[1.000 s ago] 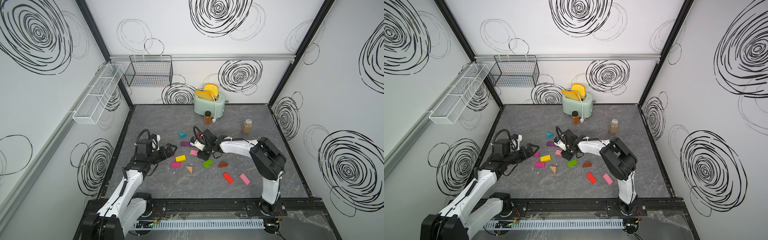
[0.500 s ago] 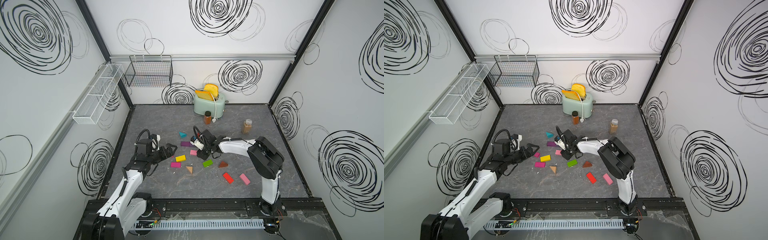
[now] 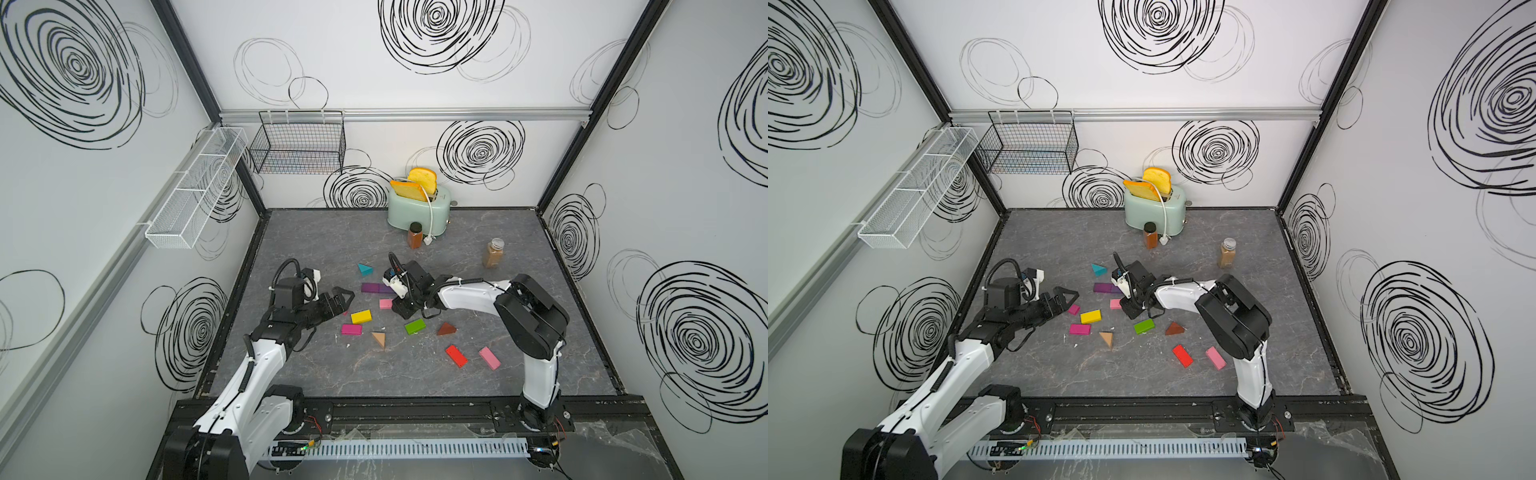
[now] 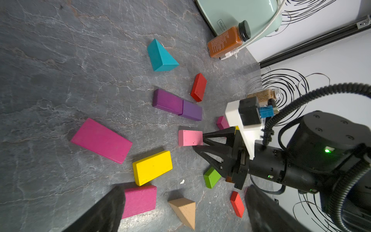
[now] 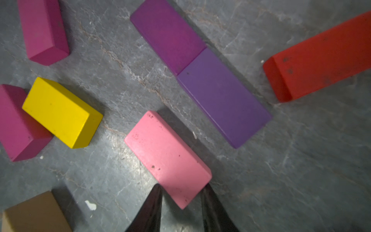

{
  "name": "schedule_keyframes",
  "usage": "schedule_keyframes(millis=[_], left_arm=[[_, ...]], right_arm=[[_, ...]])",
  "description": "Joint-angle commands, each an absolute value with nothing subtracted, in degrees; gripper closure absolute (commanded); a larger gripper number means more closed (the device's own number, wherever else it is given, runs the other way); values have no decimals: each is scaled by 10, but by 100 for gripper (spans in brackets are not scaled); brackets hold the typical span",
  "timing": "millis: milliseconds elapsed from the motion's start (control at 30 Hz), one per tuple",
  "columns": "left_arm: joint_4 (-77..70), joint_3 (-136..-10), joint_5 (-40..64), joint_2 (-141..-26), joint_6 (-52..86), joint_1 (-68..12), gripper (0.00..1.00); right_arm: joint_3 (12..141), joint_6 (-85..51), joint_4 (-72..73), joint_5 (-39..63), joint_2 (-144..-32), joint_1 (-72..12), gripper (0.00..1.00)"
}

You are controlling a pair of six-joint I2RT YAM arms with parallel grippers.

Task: Assemble a piece of candy with building blocks
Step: Adjust the building block at the center of the board.

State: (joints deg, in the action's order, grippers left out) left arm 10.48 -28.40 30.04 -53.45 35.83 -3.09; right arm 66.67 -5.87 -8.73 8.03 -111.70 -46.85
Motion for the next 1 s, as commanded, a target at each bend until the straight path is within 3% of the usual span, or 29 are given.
schedule_keyframes(millis=[0, 600, 767, 967], left_arm=[[83, -278, 310, -528, 358, -31, 2], [79, -289, 295, -560, 339, -60, 2], [155, -340, 194, -603, 299, -111, 2], [184, -368, 76, -655, 321, -189, 2]], right_arm=[[636, -97, -106, 89, -1136, -477, 64], [566, -184, -79, 47, -1079, -484, 64], [549, -182, -118, 18, -984, -491, 45], [526, -144, -102, 46, -904, -448, 13]])
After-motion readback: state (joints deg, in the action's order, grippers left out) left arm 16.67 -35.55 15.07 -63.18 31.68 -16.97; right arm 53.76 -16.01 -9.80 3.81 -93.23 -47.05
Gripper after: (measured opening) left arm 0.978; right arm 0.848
